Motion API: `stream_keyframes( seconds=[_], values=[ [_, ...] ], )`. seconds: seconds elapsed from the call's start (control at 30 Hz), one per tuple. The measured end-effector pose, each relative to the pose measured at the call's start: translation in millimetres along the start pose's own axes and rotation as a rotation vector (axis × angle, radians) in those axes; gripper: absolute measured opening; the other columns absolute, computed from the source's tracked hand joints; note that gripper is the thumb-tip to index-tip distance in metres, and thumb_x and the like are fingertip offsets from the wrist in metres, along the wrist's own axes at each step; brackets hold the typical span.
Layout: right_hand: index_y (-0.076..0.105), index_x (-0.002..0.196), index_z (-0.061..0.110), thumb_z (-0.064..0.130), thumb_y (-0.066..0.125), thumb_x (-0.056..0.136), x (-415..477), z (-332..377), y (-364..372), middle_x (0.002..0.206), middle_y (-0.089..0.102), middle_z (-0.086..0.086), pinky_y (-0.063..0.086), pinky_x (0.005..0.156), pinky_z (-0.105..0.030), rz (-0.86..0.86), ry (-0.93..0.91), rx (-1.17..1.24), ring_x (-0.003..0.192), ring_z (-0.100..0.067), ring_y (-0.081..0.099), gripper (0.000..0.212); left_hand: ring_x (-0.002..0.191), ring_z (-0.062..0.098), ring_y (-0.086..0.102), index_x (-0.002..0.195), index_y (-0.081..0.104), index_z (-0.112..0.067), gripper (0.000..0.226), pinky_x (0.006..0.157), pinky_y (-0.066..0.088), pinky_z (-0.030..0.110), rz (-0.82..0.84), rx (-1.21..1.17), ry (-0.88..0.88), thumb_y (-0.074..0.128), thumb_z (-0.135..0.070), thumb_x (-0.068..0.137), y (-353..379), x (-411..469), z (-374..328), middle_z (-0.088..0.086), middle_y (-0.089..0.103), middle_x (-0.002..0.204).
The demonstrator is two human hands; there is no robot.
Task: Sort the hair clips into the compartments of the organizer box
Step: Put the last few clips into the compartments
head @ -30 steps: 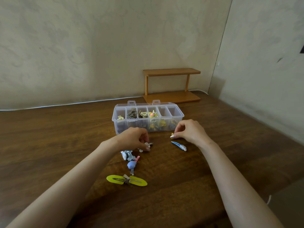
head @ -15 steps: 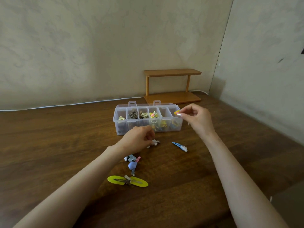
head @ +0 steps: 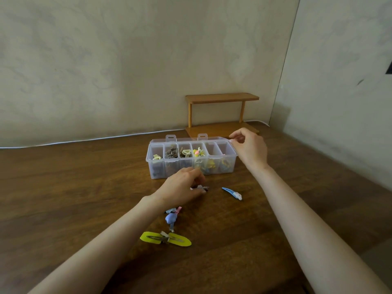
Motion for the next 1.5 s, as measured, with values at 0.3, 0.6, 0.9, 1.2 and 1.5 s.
stream_keyframes(
  seconds=[0.3,0.6,0.9,1.2,1.5],
  values=[
    [0.067,0.096,0.017,0.018,0.058,0.090,-31.2,-18.9,-0.2,0.094,0.067,0.003,0.036,0.062,-0.010,-0.099,-0.046,0.137,0.084,-0.009,0.058,0.011,0.121,0.017,0.040,0.128,0.048,-0.022,0.043,0.101,0.039,0.033,0.013,0.182,0.102,0.058,-0.035,0.088,15.5,21.2,-30.3,0.001,0.047,0.128],
    [0.067,0.097,0.016,0.019,0.059,0.090,-33.9,-27.5,1.0,0.097,0.066,0.003,0.035,0.062,-0.008,-0.043,-0.034,0.159,0.082,-0.004,0.055,0.011,0.113,0.018,0.042,0.113,0.055,-0.018,0.028,0.096,0.042,0.033,-0.006,0.228,0.125,0.057,-0.030,0.088,29.7,36.9,-46.7,0.003,0.049,0.120],
    [0.066,0.095,0.020,0.019,0.058,0.091,-28.5,-31.6,-3.3,0.092,0.065,0.004,0.057,0.079,-0.040,-0.060,0.088,0.352,0.086,-0.012,0.061,0.009,0.098,0.010,0.051,0.097,0.058,-0.019,0.010,0.085,0.050,0.030,-0.198,0.106,0.160,0.055,-0.025,0.089,10.0,23.0,-36.6,-0.003,0.056,0.105],
    [0.067,0.099,0.017,0.017,0.058,0.091,-28.7,-29.8,-6.3,0.094,0.065,0.004,0.056,0.081,-0.037,-0.049,0.094,0.377,0.086,-0.011,0.061,0.012,0.084,0.015,0.055,0.090,0.062,-0.013,0.012,0.063,0.043,0.028,-0.566,0.119,-0.073,0.060,-0.024,0.088,-40.7,61.1,-19.4,-0.001,0.063,0.091],
    [0.067,0.097,0.017,0.017,0.058,0.091,-27.4,-31.4,-4.5,0.094,0.066,0.005,0.056,0.078,-0.034,-0.048,0.077,0.387,0.085,-0.008,0.060,0.011,0.100,0.025,0.049,0.090,0.065,-0.014,0.014,0.078,0.042,0.036,-0.428,0.302,-0.162,0.057,-0.025,0.088,-27.1,105.7,-7.1,0.007,0.061,0.103]
  ],
)
Point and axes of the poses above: each hand's wrist, its own x-axis towards the middle knuckle, its own y-axis out of the palm, z = x × y, the point moved 2 cm from there along x, towards the middle knuckle
